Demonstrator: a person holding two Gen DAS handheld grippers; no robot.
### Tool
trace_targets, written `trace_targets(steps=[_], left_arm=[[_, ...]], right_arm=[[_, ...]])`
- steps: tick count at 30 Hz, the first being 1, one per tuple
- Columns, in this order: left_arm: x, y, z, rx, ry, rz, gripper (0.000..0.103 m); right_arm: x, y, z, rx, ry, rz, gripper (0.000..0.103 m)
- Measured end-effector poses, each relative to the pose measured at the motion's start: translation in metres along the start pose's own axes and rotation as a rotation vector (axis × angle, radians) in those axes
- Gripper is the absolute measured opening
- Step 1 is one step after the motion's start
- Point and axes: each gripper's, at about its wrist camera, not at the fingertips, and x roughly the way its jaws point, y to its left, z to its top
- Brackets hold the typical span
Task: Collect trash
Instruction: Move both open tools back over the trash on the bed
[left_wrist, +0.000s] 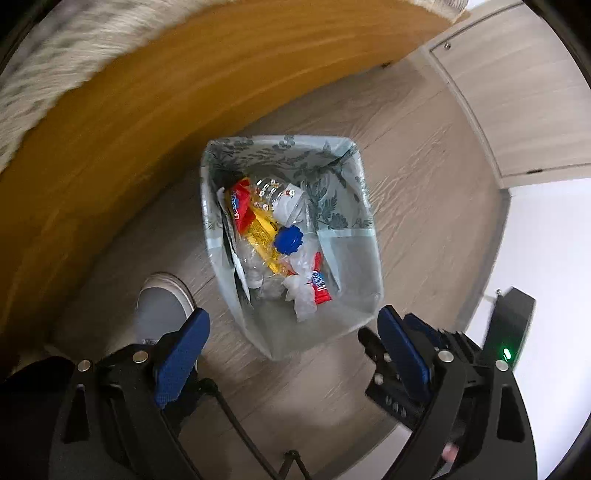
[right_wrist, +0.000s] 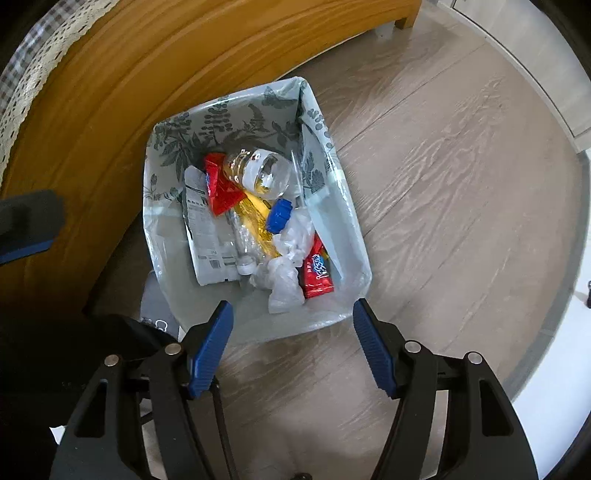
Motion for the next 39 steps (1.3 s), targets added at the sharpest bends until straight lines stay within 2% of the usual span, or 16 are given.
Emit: trace_targets(steps=[3, 6, 11, 17, 22, 25, 29, 34, 36, 39], left_arm=[[-0.027, 0.006, -0.011, -0.001, -0.069, -0.028, 0.089], [-0.05, 0.011, -0.018, 0.002, -0.147, 0.004, 0.089], [-0.098, 0.027, -0.032, -0.012, -0.282, -0.007, 0.089], [-0.203, 0.069, -0.045, -0.02, -0.504, -0.032, 0.089], [-0.286, 0.135, -0.061, -0.093, -0.678, -0.024, 0.089], [-0.325, 0.181, -0.069, -0.153, -0.756, 0.035, 0.089], [-0.368, 0.244, -0.077, -0.232, -0.839, 0.105, 0.089], [-0.4, 0.316, -0.084, -0.331, -0.877, 0.166, 0.089], [-0.407, 0.345, -0.083, -0.379, -0.878, 0.193, 0.089], [-0.41, 0.387, -0.077, -0.452, -0.861, 0.241, 0.09]], right_arm=[[-0.013, 0.002, 0.001, -0.003, -0.016, -0.027, 0.065], [-0.028, 0.008, 0.003, -0.014, -0.04, -0.064, 0.065], [-0.064, 0.024, 0.009, -0.04, -0.112, -0.128, 0.065], [-0.125, 0.07, 0.026, -0.125, -0.262, -0.153, 0.065], [-0.176, 0.152, 0.047, -0.259, -0.405, -0.062, 0.065], [-0.194, 0.213, 0.061, -0.37, -0.461, -0.014, 0.069], [-0.209, 0.293, 0.086, -0.499, -0.496, 0.041, 0.069], [-0.217, 0.403, 0.126, -0.667, -0.53, 0.123, 0.069], [-0.213, 0.456, 0.143, -0.775, -0.553, 0.111, 0.069], [-0.201, 0.514, 0.161, -0.904, -0.561, 0.1, 0.069]])
